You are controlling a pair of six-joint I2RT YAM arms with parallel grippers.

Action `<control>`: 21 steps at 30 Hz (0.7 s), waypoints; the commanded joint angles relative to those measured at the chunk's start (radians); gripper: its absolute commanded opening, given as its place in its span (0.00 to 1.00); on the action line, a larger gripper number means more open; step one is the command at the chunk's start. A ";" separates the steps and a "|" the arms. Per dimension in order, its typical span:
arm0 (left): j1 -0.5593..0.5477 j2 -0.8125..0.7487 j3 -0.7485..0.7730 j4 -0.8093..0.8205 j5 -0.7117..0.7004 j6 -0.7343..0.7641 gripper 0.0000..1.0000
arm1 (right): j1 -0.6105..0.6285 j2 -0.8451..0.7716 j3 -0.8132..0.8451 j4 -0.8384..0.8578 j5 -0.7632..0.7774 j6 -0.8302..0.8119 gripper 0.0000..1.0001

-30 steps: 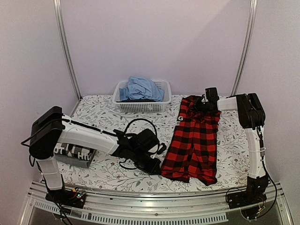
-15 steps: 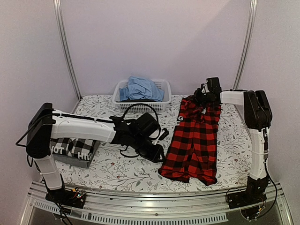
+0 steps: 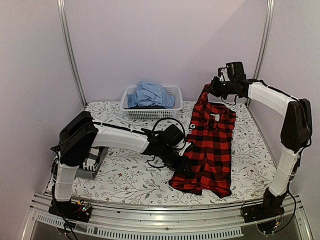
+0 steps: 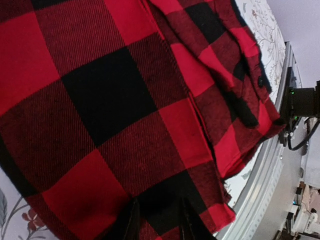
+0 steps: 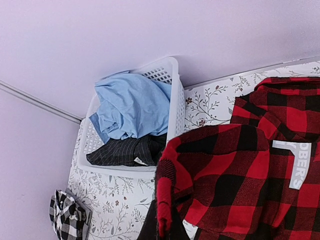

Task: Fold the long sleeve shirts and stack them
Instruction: Adjust the rectangle-folded shirt at the center of the board.

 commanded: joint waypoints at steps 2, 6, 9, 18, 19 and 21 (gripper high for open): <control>-0.001 0.073 0.020 0.053 0.078 -0.013 0.27 | 0.078 -0.131 -0.008 -0.190 0.151 -0.136 0.00; 0.002 0.060 -0.002 0.057 0.068 -0.015 0.27 | 0.096 -0.210 -0.041 -0.297 0.283 -0.162 0.00; 0.012 0.035 -0.009 0.053 0.056 -0.011 0.28 | 0.091 -0.271 -0.055 -0.375 0.437 -0.165 0.00; 0.037 -0.047 -0.008 0.008 0.029 0.023 0.28 | 0.017 -0.321 -0.047 -0.538 0.689 -0.157 0.00; 0.040 -0.056 -0.010 0.002 0.026 0.028 0.28 | 0.010 -0.327 -0.036 -0.551 0.704 -0.161 0.00; 0.046 -0.074 -0.020 -0.009 0.018 0.036 0.28 | 0.008 -0.330 -0.002 -0.568 0.724 -0.174 0.00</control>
